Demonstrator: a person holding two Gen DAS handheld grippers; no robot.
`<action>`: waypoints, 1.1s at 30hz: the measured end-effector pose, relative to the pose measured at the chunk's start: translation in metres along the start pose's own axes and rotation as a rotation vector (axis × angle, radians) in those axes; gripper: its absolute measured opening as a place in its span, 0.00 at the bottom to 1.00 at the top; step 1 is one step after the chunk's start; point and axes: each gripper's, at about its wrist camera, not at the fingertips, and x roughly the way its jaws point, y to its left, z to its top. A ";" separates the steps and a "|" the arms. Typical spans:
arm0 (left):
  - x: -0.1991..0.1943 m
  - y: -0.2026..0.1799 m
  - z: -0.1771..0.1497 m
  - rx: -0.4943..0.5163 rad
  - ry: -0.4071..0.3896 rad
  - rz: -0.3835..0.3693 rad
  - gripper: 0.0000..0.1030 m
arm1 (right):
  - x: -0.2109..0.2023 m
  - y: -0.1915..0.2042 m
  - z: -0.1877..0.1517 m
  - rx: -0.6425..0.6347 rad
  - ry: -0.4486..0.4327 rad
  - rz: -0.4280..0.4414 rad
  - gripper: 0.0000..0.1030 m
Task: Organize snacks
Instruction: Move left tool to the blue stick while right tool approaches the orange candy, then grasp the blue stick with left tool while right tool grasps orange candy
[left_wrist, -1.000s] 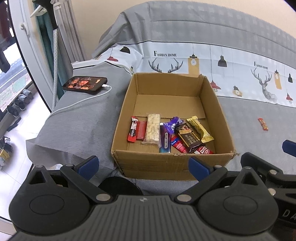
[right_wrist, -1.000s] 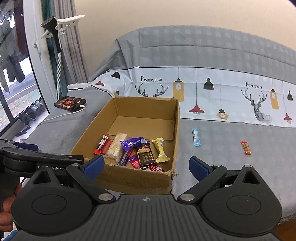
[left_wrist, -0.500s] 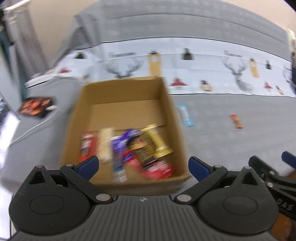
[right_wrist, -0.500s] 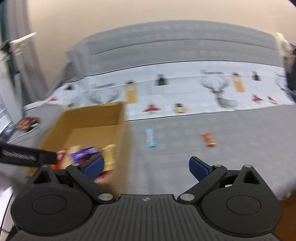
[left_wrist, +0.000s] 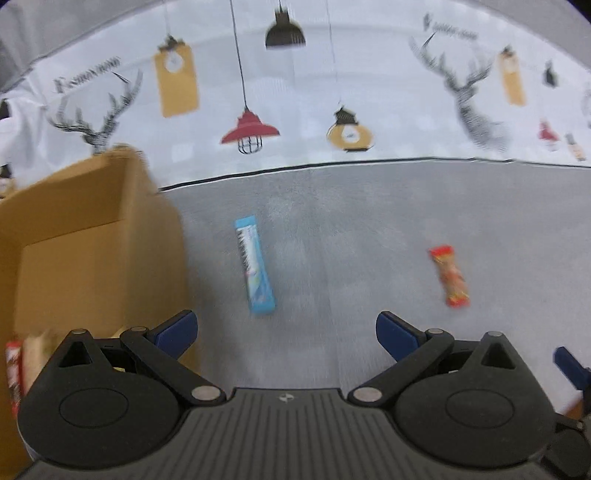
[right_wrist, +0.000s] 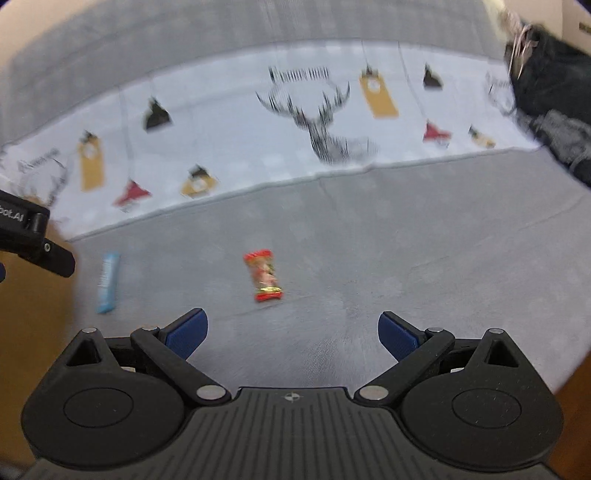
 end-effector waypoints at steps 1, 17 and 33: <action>0.016 -0.003 0.007 0.003 0.011 0.020 1.00 | 0.017 0.000 0.004 -0.003 0.016 0.004 0.96; 0.128 0.029 0.030 -0.168 0.041 -0.023 1.00 | 0.130 0.028 0.026 -0.148 0.001 0.026 1.00; 0.122 0.030 0.030 -0.191 0.030 -0.019 0.70 | 0.122 0.032 0.026 -0.150 -0.012 0.019 0.67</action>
